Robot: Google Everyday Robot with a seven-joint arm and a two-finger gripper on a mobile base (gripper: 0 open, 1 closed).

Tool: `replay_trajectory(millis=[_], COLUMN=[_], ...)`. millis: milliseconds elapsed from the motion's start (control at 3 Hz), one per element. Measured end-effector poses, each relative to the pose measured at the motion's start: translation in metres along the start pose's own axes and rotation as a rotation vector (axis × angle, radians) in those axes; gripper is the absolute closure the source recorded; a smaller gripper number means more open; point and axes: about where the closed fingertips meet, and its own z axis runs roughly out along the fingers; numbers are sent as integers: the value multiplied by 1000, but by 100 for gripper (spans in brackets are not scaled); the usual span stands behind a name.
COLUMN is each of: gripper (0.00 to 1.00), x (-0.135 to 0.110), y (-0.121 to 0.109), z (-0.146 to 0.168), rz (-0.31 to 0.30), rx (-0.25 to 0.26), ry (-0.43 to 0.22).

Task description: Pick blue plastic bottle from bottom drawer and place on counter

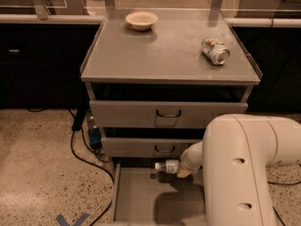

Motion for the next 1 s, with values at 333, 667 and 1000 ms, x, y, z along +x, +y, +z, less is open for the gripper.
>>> replay_trajectory(millis=[333, 667, 1000], gripper=[100, 100, 100], x=[-3, -6, -14], y=[-9, -29, -27], z=[-27, -88, -134], rz=[3, 2, -8], rx=[44, 121, 150], ry=[22, 69, 110])
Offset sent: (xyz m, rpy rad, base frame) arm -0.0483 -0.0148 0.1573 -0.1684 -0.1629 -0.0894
